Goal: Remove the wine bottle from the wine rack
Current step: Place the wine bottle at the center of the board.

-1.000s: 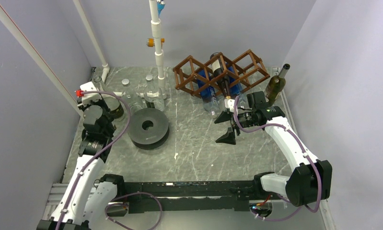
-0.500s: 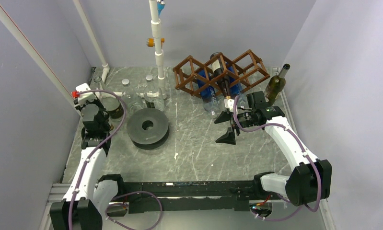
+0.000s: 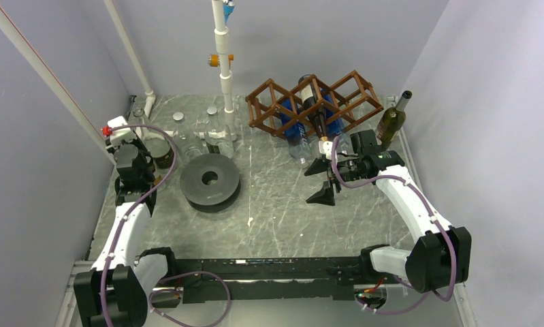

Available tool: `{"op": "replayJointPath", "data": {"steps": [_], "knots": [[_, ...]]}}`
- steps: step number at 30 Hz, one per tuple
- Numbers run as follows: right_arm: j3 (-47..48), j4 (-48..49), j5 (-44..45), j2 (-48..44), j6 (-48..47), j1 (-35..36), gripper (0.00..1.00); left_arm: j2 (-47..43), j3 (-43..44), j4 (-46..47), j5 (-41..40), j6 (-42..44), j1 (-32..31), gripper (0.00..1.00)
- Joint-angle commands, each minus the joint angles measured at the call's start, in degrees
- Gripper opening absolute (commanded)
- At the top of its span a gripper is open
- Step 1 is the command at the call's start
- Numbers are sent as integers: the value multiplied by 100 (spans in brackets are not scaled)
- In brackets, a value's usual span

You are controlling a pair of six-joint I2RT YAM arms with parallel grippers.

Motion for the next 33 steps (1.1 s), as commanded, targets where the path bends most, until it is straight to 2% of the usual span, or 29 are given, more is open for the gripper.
{"op": "replayJointPath", "data": {"steps": [1, 10, 16, 26, 33], "knots": [[220, -81, -107, 0, -191, 34, 97, -138, 211, 784, 132, -126, 18, 16], [233, -90, -110, -8, -200, 30, 97, -97, 345, 418, 49, -186, 18, 57], [241, -115, -106, -8, -220, 32, 97, -206, 460, 111, 12, -328, 18, 77], [259, -143, -99, -25, -235, 34, 97, -799, 902, -956, 403, -641, 18, 99], [251, -134, -44, -30, -235, 34, 97, -1213, 1420, -1930, 1248, -892, 13, 100]]}}
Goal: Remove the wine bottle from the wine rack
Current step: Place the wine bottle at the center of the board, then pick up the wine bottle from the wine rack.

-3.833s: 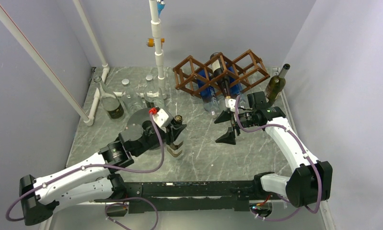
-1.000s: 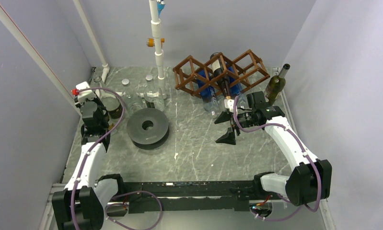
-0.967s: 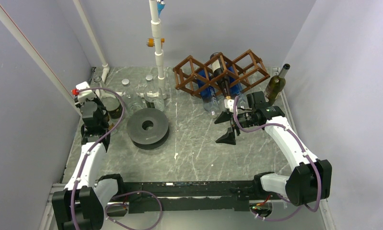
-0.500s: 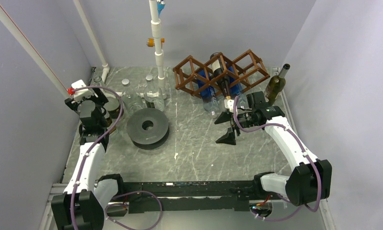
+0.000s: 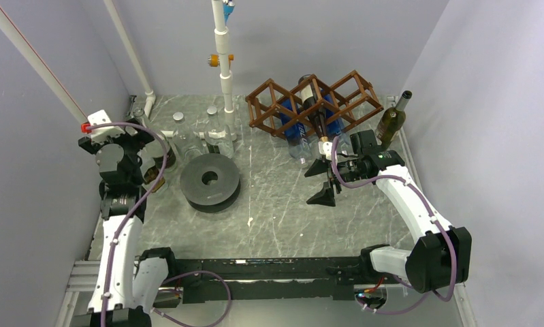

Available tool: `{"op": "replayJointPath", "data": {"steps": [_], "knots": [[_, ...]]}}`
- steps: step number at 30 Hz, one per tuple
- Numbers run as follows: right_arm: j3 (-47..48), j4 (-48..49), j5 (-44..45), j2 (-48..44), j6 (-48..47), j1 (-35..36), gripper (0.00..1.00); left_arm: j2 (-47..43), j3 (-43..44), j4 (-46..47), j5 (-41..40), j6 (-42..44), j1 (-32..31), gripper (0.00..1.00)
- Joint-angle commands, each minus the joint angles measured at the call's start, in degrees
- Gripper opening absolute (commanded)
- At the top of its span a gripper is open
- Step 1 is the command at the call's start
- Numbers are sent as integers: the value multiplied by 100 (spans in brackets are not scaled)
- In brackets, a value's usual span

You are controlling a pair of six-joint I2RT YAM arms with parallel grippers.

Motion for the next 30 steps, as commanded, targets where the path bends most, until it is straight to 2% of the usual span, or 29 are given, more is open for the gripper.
{"op": "replayJointPath", "data": {"steps": [1, 7, 14, 17, 21, 24, 30], "knots": [[222, 26, -52, -24, -178, 23, 97, -302, 559, -786, 781, -295, 18, 100], [239, -4, -18, -34, -203, 23, 97, -678, 1089, -1648, 1324, -518, 16, 99], [266, -35, 39, -28, -221, 14, 98, -1022, 1306, -2261, 2433, -804, 10, 99], [282, -45, 81, -30, -222, 8, 98, -1066, 1438, -2342, 3229, -839, 10, 99], [300, -64, 106, -51, -213, -61, 98, -896, 1386, -1870, 4986, -1103, -76, 99], [316, -86, 73, -79, -222, -160, 98, -491, 1511, -1671, 5568, -1178, -532, 100], [327, -98, 2, -130, -196, -375, 98, 319, 2035, -2053, 4993, -463, -2122, 99]]}}
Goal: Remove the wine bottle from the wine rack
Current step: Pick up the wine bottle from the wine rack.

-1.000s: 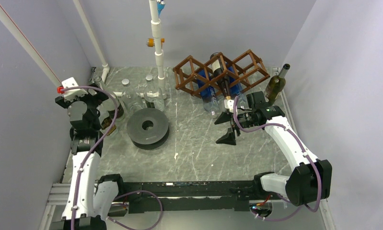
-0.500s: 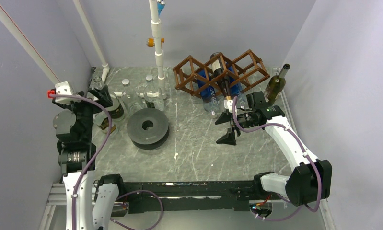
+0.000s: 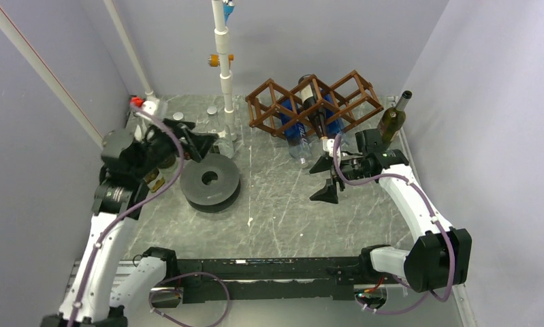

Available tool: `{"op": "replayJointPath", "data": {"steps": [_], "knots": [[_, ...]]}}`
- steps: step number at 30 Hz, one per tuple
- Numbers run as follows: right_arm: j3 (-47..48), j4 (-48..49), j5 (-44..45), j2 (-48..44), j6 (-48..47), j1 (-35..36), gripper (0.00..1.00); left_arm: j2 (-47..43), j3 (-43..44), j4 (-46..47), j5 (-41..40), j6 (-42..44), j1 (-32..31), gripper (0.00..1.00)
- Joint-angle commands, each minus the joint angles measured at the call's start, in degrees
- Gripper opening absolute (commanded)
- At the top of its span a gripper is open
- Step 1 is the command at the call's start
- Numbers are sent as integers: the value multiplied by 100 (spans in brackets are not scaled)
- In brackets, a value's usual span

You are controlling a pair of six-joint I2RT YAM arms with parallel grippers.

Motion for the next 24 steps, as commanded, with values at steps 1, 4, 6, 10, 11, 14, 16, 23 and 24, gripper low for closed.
{"op": "replayJointPath", "data": {"steps": [1, 4, 6, 10, 11, 14, 16, 23, 24], "knots": [[257, -23, -161, -131, -150, -164, 98, 489, 454, -7, 62, 467, -925, 100], [264, -34, -181, -144, -150, -284, 98, 919, 660, 1, -144, 691, -1416, 99], [266, -34, -186, -156, -150, -370, 98, 1188, 716, 140, -226, 803, -1644, 100], [273, -34, -200, -188, -129, -531, 98, 1749, 797, 419, -183, 1129, -1962, 99], [275, -27, -202, -202, -118, -586, 98, 1855, 776, 505, -96, 1234, -1992, 100], [266, 11, -190, -250, -70, -713, 98, 2153, 656, 680, -13, 1405, -2044, 99], [259, 71, -144, -294, -3, -809, 98, 2249, 491, 794, -27, 1419, -2046, 99], [476, 131, 106, -385, 310, -1205, 98, 2259, -65, 1154, -8, 1293, -2050, 99], [527, 124, 166, -404, 385, -1237, 98, 2255, -90, 1122, -15, 1324, -2059, 99]]}}
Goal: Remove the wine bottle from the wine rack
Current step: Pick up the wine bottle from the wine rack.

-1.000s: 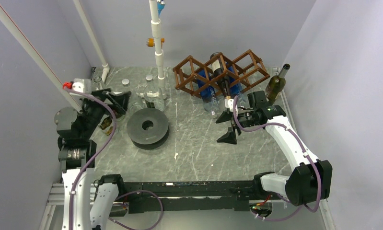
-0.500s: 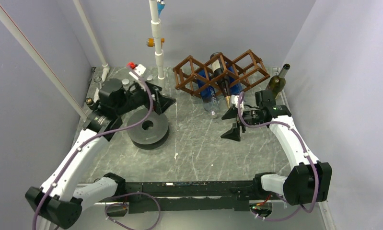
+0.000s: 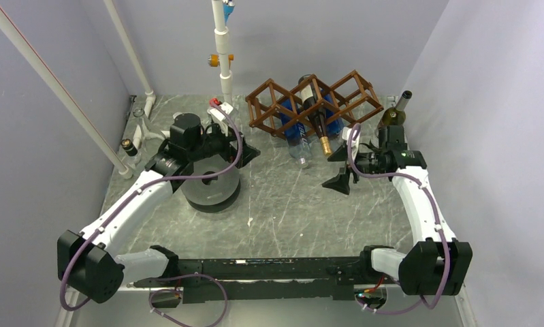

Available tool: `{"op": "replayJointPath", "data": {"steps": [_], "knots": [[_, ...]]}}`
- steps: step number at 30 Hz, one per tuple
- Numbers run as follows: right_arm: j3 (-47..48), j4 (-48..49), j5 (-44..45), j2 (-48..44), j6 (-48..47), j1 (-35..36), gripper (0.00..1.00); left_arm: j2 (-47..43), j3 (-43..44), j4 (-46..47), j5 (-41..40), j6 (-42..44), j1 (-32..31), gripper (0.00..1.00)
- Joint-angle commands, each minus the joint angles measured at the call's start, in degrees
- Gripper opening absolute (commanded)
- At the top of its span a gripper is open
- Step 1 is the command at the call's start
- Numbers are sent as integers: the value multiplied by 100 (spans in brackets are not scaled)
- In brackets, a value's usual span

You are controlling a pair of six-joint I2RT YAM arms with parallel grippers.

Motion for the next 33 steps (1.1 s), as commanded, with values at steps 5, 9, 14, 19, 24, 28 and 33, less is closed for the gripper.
{"op": "replayJointPath", "data": {"steps": [5, 9, 14, 19, 24, 28, 33], "knots": [[667, 13, 637, -183, 415, -258, 99, -259, -185, 328, -171, 270, -174, 99], [1096, -81, 1147, -79, 761, -259, 99, -370, -246, 369, -307, 336, -195, 100], [1807, 86, 1805, 124, 1513, -275, 99, -410, -262, 339, -433, 423, -195, 99], [2246, 391, 2275, 346, 2226, -323, 99, -429, -282, 324, -592, 504, -195, 100], [2425, 704, 2544, 526, 2880, -460, 100, -475, -307, 328, -624, 529, -195, 99], [2574, 825, 2854, 735, 3280, -553, 100, -477, -307, 312, -684, 535, -194, 99], [2841, 778, 2870, 1004, 3416, -592, 100, -518, -286, 310, -659, 501, -195, 99]]}}
